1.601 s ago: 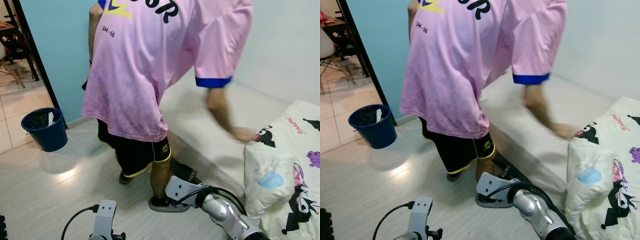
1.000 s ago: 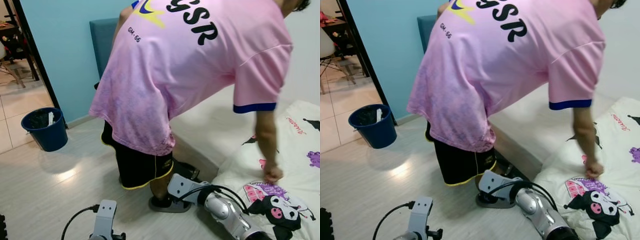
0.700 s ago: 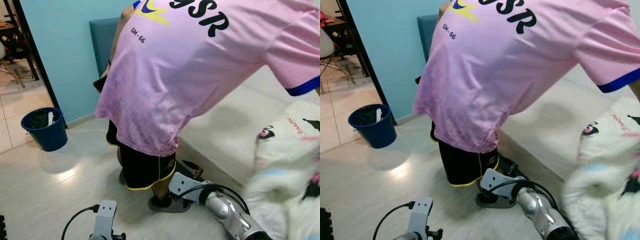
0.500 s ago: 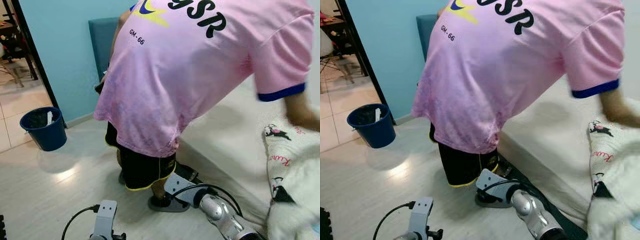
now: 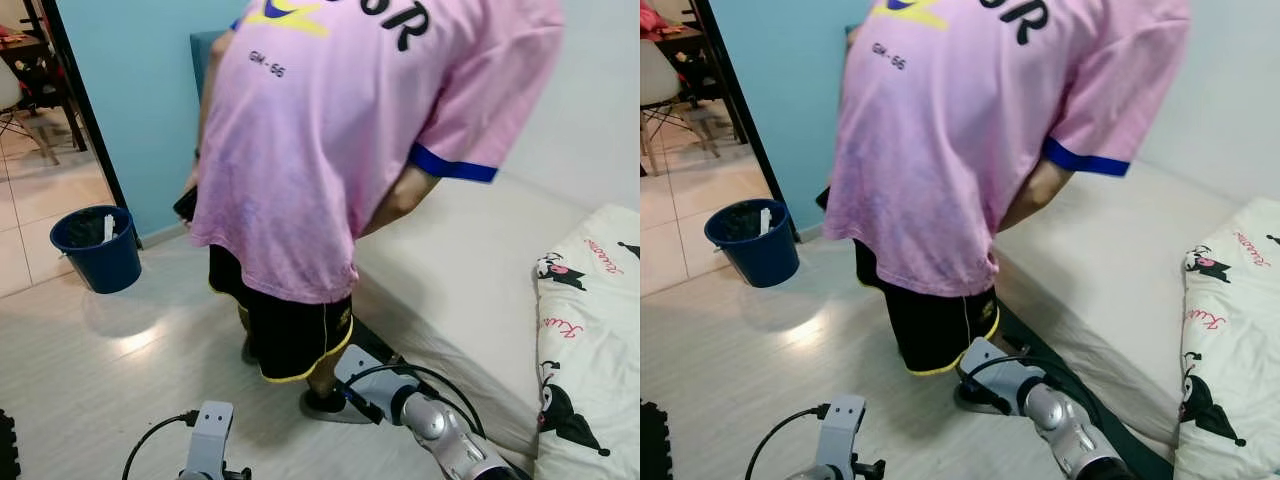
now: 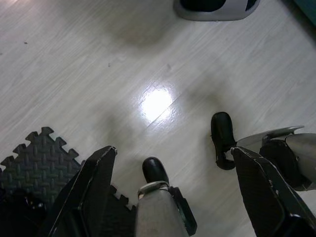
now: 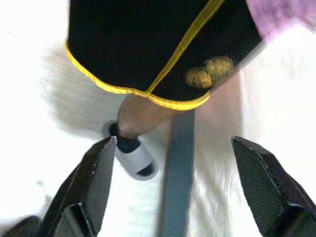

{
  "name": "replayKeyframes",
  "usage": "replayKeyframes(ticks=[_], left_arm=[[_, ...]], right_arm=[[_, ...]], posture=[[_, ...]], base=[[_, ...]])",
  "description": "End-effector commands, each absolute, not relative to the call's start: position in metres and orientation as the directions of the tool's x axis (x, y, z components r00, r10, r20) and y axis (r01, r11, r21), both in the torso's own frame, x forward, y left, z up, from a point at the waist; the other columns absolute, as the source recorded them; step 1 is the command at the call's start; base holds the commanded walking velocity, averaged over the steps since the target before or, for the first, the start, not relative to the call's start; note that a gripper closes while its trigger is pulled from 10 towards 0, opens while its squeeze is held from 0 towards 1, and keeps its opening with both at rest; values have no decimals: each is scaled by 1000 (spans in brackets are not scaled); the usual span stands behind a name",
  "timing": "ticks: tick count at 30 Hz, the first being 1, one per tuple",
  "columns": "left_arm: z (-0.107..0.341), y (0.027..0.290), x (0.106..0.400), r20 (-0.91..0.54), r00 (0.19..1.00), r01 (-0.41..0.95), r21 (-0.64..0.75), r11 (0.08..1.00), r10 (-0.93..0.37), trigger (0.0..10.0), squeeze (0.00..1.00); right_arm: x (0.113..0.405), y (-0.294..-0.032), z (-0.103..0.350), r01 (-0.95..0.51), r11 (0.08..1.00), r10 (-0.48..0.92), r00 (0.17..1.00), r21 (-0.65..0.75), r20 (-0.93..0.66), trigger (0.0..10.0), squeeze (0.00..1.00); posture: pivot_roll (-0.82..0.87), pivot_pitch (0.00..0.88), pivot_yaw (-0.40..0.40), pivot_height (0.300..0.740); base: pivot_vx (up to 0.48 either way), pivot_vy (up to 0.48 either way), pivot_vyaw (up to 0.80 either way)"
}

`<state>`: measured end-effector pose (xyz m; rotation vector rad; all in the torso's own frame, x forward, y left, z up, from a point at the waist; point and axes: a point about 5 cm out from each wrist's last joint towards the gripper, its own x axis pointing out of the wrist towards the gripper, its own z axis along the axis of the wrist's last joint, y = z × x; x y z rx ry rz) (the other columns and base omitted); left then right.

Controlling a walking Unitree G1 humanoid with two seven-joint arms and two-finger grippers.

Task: Clean up the room

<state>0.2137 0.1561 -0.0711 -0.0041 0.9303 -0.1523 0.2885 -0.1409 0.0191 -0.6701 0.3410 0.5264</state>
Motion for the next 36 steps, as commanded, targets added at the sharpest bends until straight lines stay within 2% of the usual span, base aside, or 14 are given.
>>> replayKeyframes(ticks=[1, 2, 3, 4, 5, 8, 10, 11, 13, 17, 19, 23, 25, 36], left_arm=[[-72, 160, 211, -808, 576, 133, -60, 989, -126, 10000, 0], [-73, 160, 211, -809, 575, 133, -56, 989, -124, 10000, 0], [-73, 160, 210, -810, 574, 134, -54, 990, -122, 10000, 0], [-73, 160, 210, -810, 574, 134, -54, 990, -122, 10000, 0], [-73, 160, 210, -811, 573, 134, -52, 990, -120, 10000, 0], [-73, 160, 210, -811, 573, 136, -50, 990, -119, 10000, 0], [-73, 161, 210, -811, 573, 137, -46, 990, -117, 10000, 0], [-73, 161, 210, -811, 573, 137, -46, 990, -117, 10000, 0], [-73, 161, 210, -810, 575, 142, -41, 989, -116, 10000, 0], [-73, 161, 210, -809, 576, 148, -35, 988, -115, 10000, 0], [-73, 161, 211, -812, 572, 175, -13, 985, -113, 10000, 0], [-73, 161, 211, -814, 570, 189, -3, 982, -112, 10000, 0], [-73, 162, 211, -824, 555, 225, 20, 974, -112, 10000, 0], [-72, 166, 213, -834, 540, 329, 85, 940, -113, 10000, 0]], right_arm=[[294, -163, 16, -447, 811, 245, 845, -377, -475, 10000, 0], [296, -188, 13, -273, 921, 117, 874, -278, -472, 10000, 0], [292, -213, 8, -108, 960, -30, 880, -260, -474, 10000, 0], [292, -213, 8, -108, 960, -30, 880, -260, -474, 10000, 0], [287, -228, 5, -6, 964, -124, 872, -264, -473, 10000, 0], [278, -239, -2, 48, 959, -190, 839, -278, -511, 10000, 0], [253, -252, -23, 115, 961, -252, 744, -253, -619, 10000, 0], [253, -252, -23, 115, 961, -252, 744, -253, -619, 10000, 0], [215, -252, -53, 203, 961, -274, 606, -187, -747, 10000, 0], [189, -244, -70, 170, 967, -251, 518, -189, -818, 10000, 0], [165, -234, -85, 62, 973, -224, 449, -220, -865, 10000, 0], [157, -231, -89, 33, 974, -216, 428, -224, -878, 10000, 0], [139, -229, -97, -29, 970, -212, 377, -240, -902, 10000, 0], [136, -229, -98, -134, 948, -229, 342, -288, -911, 10000, 0]], posture=[[-169, 42, -38, 740], [-166, 42, -38, 740], [-163, 41, -38, 740], [-163, 41, -38, 740], [-163, 41, -38, 740], [-157, 39, -36, 740], [-148, 31, -41, 740], [-148, 31, -41, 740], [-138, 27, -45, 740], [-129, 25, -49, 740], [-111, 33, -47, 740], [-111, 33, -47, 740], [-115, 44, -32, 740], [-111, 59, -30, 740]], base=[[0, 0, 0], [0, 0, 0], [0, 0, 0], [0, 0, 0], [0, 0, 0], [0, 0, 0], [0, 0, 0], [0, 0, 0], [0, 0, 0], [0, 0, 0], [0, 0, 0], [0, 0, 0], [0, 0, 0], [0, 0, 0]])
